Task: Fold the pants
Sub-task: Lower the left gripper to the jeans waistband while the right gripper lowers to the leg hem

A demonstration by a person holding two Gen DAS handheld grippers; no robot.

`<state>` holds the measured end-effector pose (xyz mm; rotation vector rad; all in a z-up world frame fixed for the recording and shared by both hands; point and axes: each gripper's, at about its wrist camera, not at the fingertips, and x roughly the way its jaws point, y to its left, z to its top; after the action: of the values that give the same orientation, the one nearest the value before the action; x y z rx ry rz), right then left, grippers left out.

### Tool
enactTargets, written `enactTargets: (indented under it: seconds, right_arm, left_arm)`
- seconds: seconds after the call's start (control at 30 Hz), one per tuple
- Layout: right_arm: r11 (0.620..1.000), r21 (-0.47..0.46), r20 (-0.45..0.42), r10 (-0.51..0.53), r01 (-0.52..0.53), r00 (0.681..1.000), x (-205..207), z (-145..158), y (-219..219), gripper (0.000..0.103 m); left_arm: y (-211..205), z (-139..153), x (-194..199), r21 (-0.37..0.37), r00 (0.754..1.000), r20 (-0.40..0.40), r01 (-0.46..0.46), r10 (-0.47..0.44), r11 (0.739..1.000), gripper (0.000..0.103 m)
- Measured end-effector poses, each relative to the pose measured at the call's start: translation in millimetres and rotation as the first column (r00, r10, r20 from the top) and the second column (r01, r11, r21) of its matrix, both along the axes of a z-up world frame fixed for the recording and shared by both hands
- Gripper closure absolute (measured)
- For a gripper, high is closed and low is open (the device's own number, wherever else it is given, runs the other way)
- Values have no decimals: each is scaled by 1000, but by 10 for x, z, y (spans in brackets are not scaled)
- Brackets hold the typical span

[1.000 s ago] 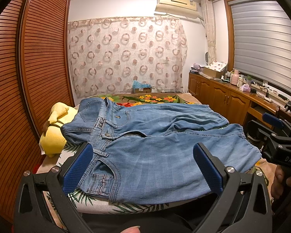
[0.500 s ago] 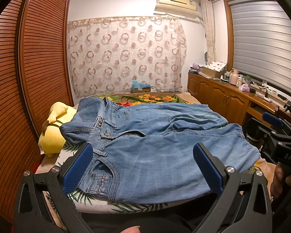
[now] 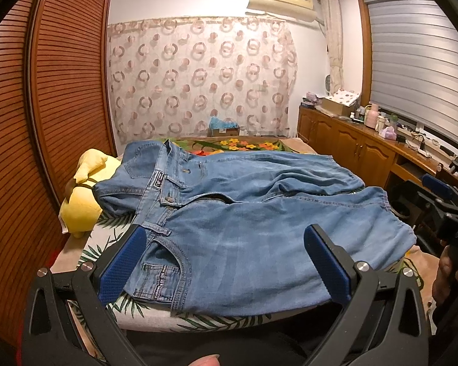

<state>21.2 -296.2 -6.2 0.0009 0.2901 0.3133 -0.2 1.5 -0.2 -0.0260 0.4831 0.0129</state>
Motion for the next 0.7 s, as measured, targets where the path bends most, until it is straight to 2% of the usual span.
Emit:
enactTargets:
  seconds: [0.27, 0.7]
  right_arm:
    - [1000, -20, -21, -7, 7, 1000, 100, -32, -11, 0]
    - [997, -70, -65, -40, 35, 997, 272, -88, -82, 0]
  left_arm:
    - [170, -155, 154, 10, 999, -34, -12, 12, 1000, 0]
    - [633, -406, 344, -26, 996, -92, -14, 11, 1000, 0]
